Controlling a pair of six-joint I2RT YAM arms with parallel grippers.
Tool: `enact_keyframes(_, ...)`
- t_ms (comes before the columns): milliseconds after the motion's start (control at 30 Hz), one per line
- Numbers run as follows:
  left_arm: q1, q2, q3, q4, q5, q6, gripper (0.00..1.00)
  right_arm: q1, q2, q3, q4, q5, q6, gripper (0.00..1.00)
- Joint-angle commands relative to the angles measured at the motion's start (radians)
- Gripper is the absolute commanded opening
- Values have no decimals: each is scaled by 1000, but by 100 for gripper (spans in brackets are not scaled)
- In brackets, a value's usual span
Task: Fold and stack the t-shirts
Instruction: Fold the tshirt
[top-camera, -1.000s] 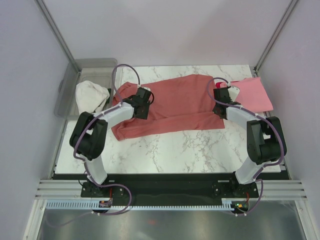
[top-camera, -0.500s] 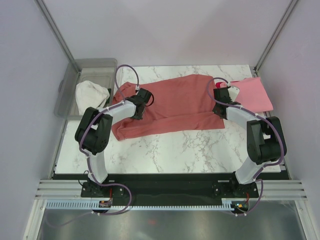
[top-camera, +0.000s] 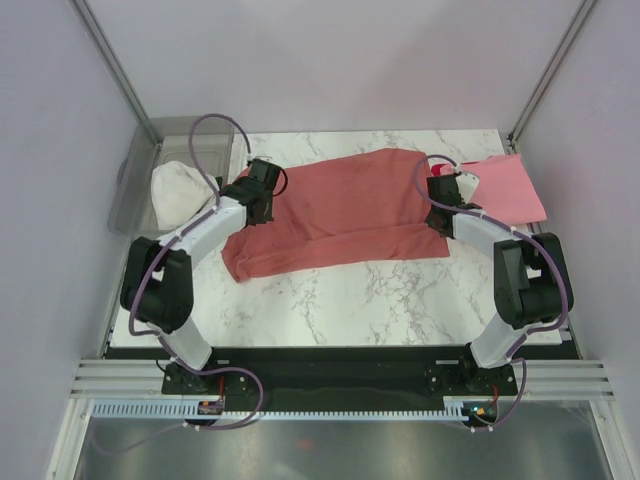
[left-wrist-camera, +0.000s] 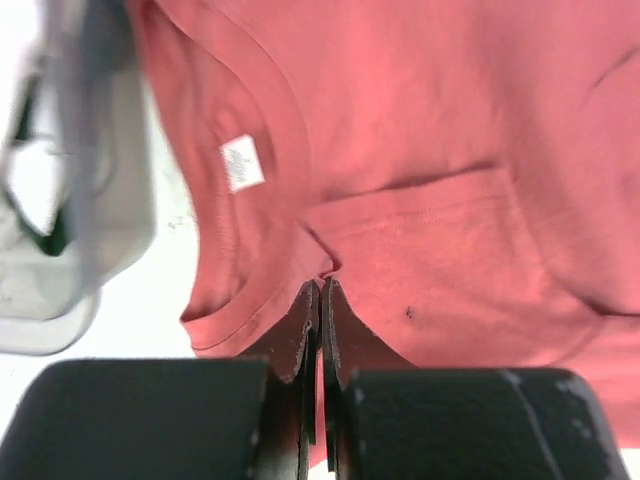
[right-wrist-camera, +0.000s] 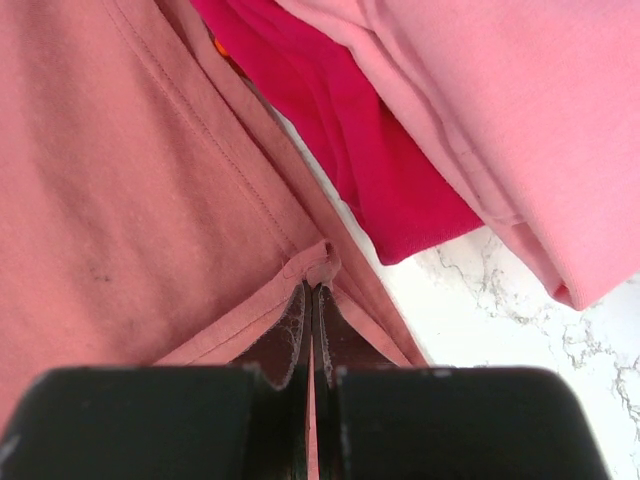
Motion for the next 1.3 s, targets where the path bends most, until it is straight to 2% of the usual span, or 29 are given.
enact_keyframes(0, 31, -119, -19, 20, 28, -92, 2, -3, -43, 32, -1, 36, -10, 0)
enact_keyframes(233, 95, -186, -62, 71, 126, -129, 2, -3, -59, 91, -52, 44, -14, 0)
enact_keyframes(500, 132, -197, -65, 83, 154, -155, 2, -3, -66, 133, -79, 47, -16, 0)
enact_keyframes(600, 141, -218, -86, 94, 146, -169, 2, -5, -71, 137, -86, 51, -14, 0)
enact_keyframes(867, 157, -399, -221, 180, 77, -212, 2, -12, -62, 162, -98, 47, -16, 0)
enact_keyframes(1100, 169, -520, -277, 239, 25, -221, 2, -15, -25, 176, -101, 31, -16, 0)
enact_keyframes(1267, 177, -487, -234, 272, 36, -212, 2, -15, -11, 194, -106, 24, -14, 0)
